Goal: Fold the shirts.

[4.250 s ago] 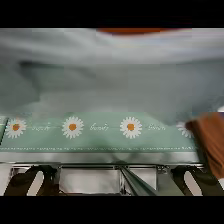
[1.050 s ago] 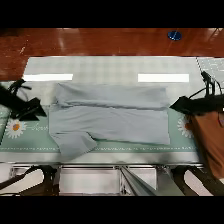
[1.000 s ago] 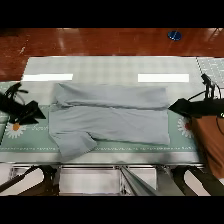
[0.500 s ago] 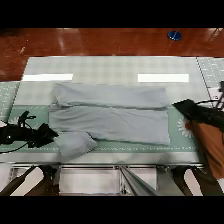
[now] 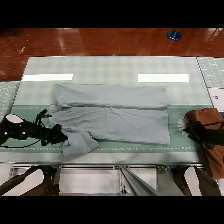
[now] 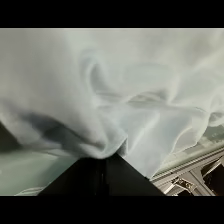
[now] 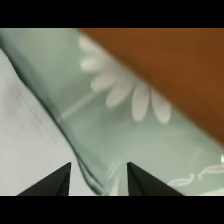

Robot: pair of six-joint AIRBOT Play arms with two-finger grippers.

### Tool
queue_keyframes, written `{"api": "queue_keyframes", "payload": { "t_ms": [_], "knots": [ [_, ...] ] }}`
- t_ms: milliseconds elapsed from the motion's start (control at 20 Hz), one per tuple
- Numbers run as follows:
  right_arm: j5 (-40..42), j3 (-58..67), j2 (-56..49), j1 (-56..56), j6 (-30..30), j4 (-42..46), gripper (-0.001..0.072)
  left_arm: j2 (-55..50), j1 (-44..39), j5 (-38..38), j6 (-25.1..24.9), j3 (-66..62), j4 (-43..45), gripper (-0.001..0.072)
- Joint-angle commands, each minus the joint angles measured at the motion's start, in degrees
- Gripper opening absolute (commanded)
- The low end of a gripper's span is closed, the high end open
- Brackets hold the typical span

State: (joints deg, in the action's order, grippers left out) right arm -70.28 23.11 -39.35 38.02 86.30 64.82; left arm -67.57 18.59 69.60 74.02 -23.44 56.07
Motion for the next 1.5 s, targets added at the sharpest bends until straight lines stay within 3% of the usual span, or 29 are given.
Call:
{"api": "queue_keyframes", "payload": {
  "t_ms": [0,100,350,500,600,700,750,950,1100,1300,1450],
  "knots": [
    [-4.2,-3.2,-1.2,-3.5,-1.6,-2.3,0.0409,-0.7,-1.1,-2.8,-1.2,-0.5,0.4,0.0021],
    [-6.4,-3.4,-4.9,-6.0,-1.6,-2.4,0.0409,-0.7,-1.1,-2.8,-1.2,-0.6,0.2,0.0021],
    [-2.2,-3.4,-13.8,-11.0,-1.2,-2.9,0.0409,-0.7,-1.1,-2.7,-1.2,-0.6,0.2,0.0021],
    [4.4,-3.4,-17.7,-13.9,-1.6,-6.1,0.0409,-0.7,-1.1,-2.8,-1.2,-0.6,-0.1,0.0022],
    [11.4,-3.3,-20.7,-16.9,-4.6,-14.4,0.0396,-0.7,-1.1,-3.1,-1.4,-0.7,-1.9,0.0022],
    [14.7,-1.6,-24.1,-20.0,-9.7,-21.9,0.0185,-0.7,-1.1,-3.5,-1.4,-2.0,-2.3,0.0022],
    [13.6,0.2,-25.3,-21.3,-14.2,-24.9,0.0031,-0.7,-0.9,-3.2,-1.4,-3.8,-2.3,0.0021],
    [8.0,11.5,-25.7,-23.2,-16.3,-25.2,0.0024,-0.7,-0.9,-1.1,-1.4,-16.5,-5.4,0.0022],
    [8.0,20.6,-28.2,-23.3,-13.6,-22.4,0.0024,-1.9,-1.7,-3.9,-1.3,-26.8,-10.2,0.0021],
    [7.6,31.9,-37.0,-25.3,-13.1,-23.1,0.0024,-11.3,-4.5,-4.7,-0.7,-41.1,-10.2,0.0021],
    [8.1,38.4,-43.8,-25.7,-12.1,-23.3,0.0024,-21.5,-5.6,-4.4,3.1,-52.6,-10.2,0.0021]
  ]
}}
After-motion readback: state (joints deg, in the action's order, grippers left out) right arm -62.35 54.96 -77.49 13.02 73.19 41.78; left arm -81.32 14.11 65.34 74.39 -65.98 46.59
